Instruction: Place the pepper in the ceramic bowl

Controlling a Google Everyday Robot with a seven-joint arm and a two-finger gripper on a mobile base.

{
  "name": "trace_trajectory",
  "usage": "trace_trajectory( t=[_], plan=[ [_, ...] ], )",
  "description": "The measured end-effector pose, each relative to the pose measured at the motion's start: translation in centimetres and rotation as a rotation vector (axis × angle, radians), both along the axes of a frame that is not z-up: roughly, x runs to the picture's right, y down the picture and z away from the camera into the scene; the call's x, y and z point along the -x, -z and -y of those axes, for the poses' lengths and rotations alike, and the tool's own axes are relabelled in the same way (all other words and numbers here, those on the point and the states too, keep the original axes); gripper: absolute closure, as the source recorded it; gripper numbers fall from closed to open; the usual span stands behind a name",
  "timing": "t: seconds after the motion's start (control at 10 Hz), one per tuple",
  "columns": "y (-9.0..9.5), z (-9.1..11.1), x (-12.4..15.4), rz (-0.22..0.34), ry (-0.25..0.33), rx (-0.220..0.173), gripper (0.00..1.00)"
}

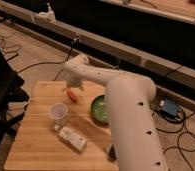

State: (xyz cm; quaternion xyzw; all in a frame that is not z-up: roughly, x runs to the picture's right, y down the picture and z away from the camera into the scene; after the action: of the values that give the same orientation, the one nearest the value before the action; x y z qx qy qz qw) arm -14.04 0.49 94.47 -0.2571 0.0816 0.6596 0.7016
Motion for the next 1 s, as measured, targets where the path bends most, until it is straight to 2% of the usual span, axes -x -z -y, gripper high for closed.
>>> trace_trajectory(
  t=[0.2, 0.5, 0.7, 0.9, 1.0],
  plan=[
    [-1.5, -1.0, 1.3, 0.009, -0.012, 0.024, 0.24],
    [-3.5, -3.5, 1.7, 0.014, -0.068, 0.087, 0.26],
    [-4.6, -4.3, 1.6, 0.021, -0.14, 0.12, 0.45],
    [-5.1, -4.4, 0.7, 0.012, -0.154, 0.123, 0.63],
    [-5.2, -4.4, 0.7, 0.014, -0.157, 0.121, 0.75]
  ],
)
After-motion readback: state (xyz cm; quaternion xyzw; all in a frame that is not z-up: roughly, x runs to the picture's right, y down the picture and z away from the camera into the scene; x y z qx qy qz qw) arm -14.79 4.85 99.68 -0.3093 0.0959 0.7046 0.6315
